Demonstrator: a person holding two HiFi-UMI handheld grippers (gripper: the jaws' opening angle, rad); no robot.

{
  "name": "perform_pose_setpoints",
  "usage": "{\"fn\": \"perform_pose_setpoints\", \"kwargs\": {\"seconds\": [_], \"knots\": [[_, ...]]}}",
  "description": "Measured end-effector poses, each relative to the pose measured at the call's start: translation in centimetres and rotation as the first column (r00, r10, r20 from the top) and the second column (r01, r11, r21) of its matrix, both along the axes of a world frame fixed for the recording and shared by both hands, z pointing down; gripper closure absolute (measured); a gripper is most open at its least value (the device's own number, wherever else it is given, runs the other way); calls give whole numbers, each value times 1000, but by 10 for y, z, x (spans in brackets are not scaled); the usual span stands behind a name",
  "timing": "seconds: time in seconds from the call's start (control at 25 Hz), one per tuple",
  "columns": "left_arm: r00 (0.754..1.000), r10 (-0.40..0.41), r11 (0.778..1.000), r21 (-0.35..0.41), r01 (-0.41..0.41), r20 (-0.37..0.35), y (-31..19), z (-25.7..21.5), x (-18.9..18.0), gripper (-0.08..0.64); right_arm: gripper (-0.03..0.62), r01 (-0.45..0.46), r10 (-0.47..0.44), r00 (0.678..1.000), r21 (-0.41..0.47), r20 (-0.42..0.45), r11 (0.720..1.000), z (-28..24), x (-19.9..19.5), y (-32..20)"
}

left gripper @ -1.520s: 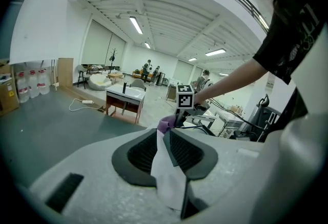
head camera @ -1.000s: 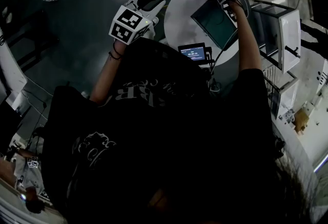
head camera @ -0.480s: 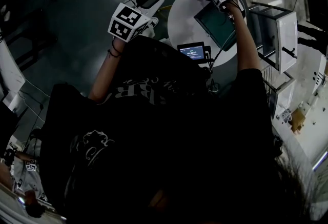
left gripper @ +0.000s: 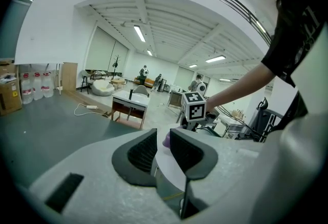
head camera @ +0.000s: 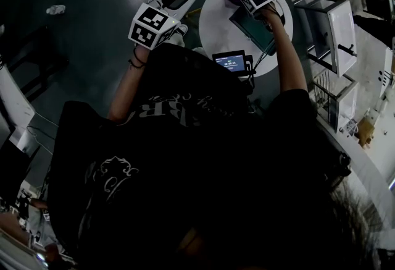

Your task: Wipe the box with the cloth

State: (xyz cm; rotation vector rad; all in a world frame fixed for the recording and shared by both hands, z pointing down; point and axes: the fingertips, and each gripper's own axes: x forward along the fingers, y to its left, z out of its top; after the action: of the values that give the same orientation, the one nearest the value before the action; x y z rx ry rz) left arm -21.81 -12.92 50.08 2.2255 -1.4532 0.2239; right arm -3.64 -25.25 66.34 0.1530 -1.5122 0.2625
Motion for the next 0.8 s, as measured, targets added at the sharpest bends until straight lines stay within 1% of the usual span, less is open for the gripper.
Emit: {"fn": "perform_pose_setpoints", "kwargs": {"seconds": [0.04, 0.16, 0.36, 0.52, 0.68, 0.8], "knots": [[1000, 11, 1000, 0, -11, 2, -1, 0, 1, 482, 506, -10, 10, 1000, -14, 9, 1000, 1, 0, 8], [999, 39, 999, 9, -39, 6, -5, 0, 5, 482, 506, 4, -2, 998, -32, 57, 999, 1, -7, 28], [996, 88, 996, 18, -88, 4, -13, -2, 15, 482, 506, -3, 9, 995, -60, 97, 998, 4, -7, 52], [992, 126, 992, 12, -126, 13, -11, -1, 24, 482, 506, -5, 15, 988, -61, 156, 998, 3, -10, 65], [987, 160, 987, 20, -160, 5, -12, -2, 31, 482, 506, -70, 80, 986, -72, 145, 995, 1, -3, 74], [982, 189, 982, 25, -189, 11, -11, -4, 34, 482, 506, -111, 124, 980, -95, 156, 989, 2, -4, 84]]}}
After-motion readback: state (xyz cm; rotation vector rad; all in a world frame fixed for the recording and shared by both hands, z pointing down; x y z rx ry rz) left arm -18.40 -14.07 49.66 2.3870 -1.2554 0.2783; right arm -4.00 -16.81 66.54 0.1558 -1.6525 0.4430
